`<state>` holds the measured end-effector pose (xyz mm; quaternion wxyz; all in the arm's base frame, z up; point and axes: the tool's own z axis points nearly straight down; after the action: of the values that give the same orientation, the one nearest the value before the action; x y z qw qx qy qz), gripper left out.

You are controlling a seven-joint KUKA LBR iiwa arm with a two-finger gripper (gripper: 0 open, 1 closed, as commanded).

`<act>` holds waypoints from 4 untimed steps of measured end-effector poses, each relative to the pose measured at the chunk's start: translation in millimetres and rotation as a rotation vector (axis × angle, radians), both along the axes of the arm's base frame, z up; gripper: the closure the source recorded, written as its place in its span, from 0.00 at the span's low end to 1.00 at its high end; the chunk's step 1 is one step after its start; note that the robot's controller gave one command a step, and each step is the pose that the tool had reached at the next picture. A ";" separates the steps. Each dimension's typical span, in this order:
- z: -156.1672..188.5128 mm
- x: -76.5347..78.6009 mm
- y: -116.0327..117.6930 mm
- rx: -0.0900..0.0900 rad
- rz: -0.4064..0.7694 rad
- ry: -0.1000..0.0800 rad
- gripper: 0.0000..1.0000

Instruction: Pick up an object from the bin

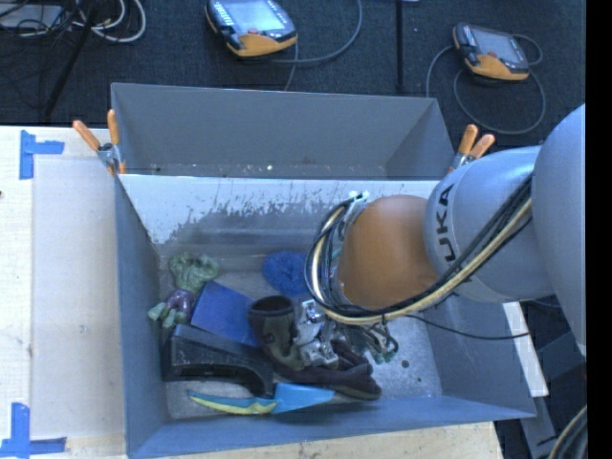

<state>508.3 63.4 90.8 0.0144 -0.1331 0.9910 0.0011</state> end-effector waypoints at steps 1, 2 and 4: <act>-0.1 0.0 0.0 0.000 0.000 0.000 1.00; 3.9 -1.9 -0.4 0.000 0.001 -0.002 1.00; 94.5 2.0 5.1 -0.004 -0.140 0.034 1.00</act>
Offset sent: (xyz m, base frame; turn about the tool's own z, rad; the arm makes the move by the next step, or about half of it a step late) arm 0.0059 -0.0299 0.1295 0.2123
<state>510.3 68.6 185.3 -0.0025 -0.0634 0.9980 0.0002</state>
